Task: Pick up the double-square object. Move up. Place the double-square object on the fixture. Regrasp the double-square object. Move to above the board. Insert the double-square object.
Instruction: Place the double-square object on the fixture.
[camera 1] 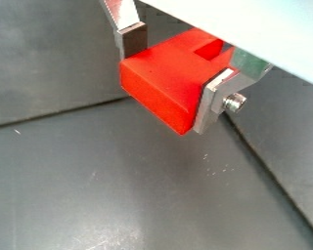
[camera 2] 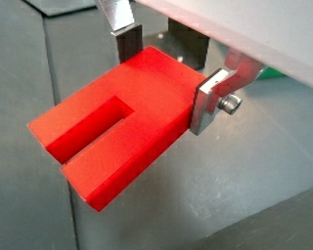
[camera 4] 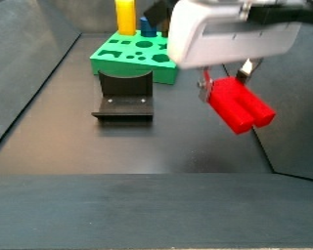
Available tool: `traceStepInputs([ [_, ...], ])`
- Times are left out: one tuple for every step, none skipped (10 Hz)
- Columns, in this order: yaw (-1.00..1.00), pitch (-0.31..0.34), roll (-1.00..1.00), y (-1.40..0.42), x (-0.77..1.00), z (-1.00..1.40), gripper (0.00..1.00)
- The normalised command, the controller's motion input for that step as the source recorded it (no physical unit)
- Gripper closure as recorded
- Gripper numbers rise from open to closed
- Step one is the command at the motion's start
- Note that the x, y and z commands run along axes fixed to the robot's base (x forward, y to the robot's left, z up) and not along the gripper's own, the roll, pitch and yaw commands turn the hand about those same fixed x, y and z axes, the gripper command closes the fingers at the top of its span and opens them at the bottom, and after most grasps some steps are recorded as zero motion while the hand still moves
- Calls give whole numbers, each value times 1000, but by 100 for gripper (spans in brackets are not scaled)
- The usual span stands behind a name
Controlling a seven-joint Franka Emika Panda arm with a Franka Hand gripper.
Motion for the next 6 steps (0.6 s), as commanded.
traceStepInputs([
  [-17,50,77,8,-38,1000,100],
  [-7,55,86,8,-42,1000,100],
  [3,58,91,7,-40,933,100],
  [9,64,95,6,-34,790,100],
  [14,70,102,6,-26,646,100],
  [20,81,102,7,-14,450,100],
])
